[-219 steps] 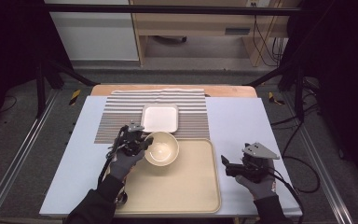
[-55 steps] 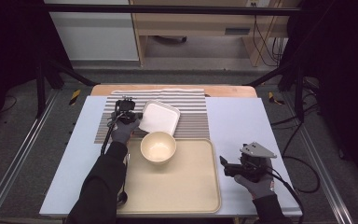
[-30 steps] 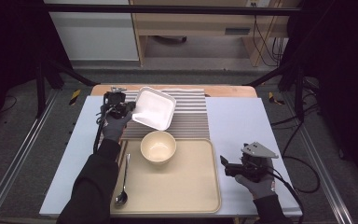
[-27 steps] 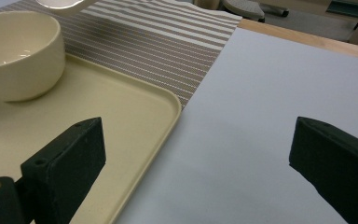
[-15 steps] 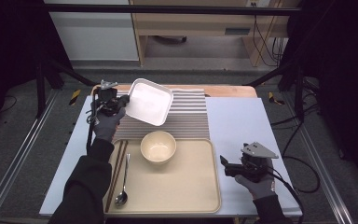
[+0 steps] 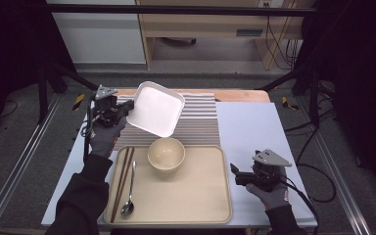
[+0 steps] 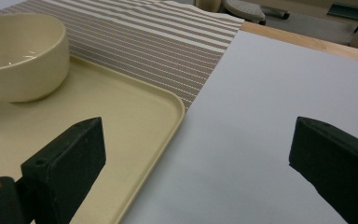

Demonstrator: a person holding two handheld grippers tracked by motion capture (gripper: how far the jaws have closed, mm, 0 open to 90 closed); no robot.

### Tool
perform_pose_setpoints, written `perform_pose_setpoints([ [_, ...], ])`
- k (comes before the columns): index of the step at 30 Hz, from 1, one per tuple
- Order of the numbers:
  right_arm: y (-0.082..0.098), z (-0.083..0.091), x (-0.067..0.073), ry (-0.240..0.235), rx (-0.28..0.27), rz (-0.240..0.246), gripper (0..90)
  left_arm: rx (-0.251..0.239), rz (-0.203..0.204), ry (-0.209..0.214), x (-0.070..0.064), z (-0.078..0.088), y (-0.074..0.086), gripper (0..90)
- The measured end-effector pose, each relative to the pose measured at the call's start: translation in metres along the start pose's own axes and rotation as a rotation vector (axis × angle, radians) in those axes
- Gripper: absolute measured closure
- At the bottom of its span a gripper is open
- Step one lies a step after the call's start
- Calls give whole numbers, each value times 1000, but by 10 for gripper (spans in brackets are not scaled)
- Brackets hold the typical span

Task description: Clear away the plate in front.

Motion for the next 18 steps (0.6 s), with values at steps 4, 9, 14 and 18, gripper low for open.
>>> perform_pose_setpoints([
  [4,-1,1,0,-2,-5,0,39,-9,-19,29,-12,13,4,886],
  [9,-1,1,1,-3,-4,1,38,-14,-30,49,-20,23,8,886],
  [14,-1,2,1,-5,-3,2,36,-21,-42,73,-28,36,14,886],
  [18,-1,2,1,-5,-4,4,36,-24,-50,94,-34,43,20,886],
])
Point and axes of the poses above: each handheld gripper's, and its own axes: z roughly backward along the jaws, y roughly out of its underside, x roughly to its left, the point moved 10 cm from there along -z, roughly forward along the jaws, and after that the axes turned 2 degrees about -y, right-handed, at the moved point
